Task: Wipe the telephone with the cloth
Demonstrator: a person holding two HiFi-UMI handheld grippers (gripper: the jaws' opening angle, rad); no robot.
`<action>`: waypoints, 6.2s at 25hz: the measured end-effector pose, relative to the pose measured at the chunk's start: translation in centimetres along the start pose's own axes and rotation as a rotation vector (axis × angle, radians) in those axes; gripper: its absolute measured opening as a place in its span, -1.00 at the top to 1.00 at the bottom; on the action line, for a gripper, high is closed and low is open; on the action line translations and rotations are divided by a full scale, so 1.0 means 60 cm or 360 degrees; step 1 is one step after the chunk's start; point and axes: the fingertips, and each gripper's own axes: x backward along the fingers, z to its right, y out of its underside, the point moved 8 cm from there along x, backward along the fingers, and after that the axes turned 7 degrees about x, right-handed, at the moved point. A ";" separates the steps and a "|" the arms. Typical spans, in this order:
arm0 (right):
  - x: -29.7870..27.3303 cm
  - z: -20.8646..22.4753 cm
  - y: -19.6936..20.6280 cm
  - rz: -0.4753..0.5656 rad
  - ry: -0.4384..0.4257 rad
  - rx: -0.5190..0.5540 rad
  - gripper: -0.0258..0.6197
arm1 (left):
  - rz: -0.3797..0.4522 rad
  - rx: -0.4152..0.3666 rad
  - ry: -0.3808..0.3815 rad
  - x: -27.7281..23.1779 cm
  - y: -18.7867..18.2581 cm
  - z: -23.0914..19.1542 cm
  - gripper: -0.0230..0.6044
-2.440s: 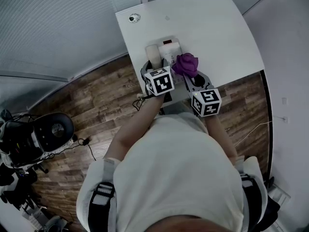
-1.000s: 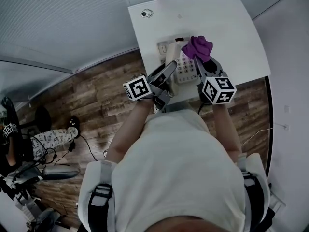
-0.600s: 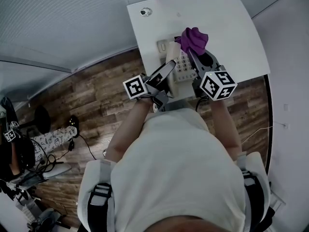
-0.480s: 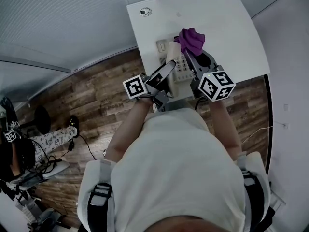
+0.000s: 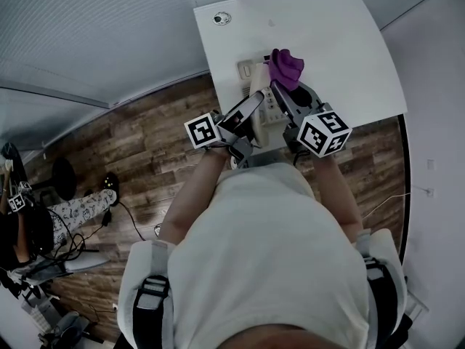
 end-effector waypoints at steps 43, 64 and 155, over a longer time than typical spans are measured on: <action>0.039 -0.071 0.059 -0.0143 -0.0347 -0.0199 0.64 | 0.0097 -0.0033 -0.0001 0.002 -0.004 0.018 0.21; 0.068 -0.066 0.075 -0.0266 -0.0545 -0.0117 0.64 | 0.0150 -0.0057 -0.0013 0.012 -0.006 0.009 0.21; 0.021 0.149 0.008 -0.0291 -0.0655 -0.0057 0.62 | 0.0599 -0.1066 -0.1612 -0.056 -0.006 -0.056 0.21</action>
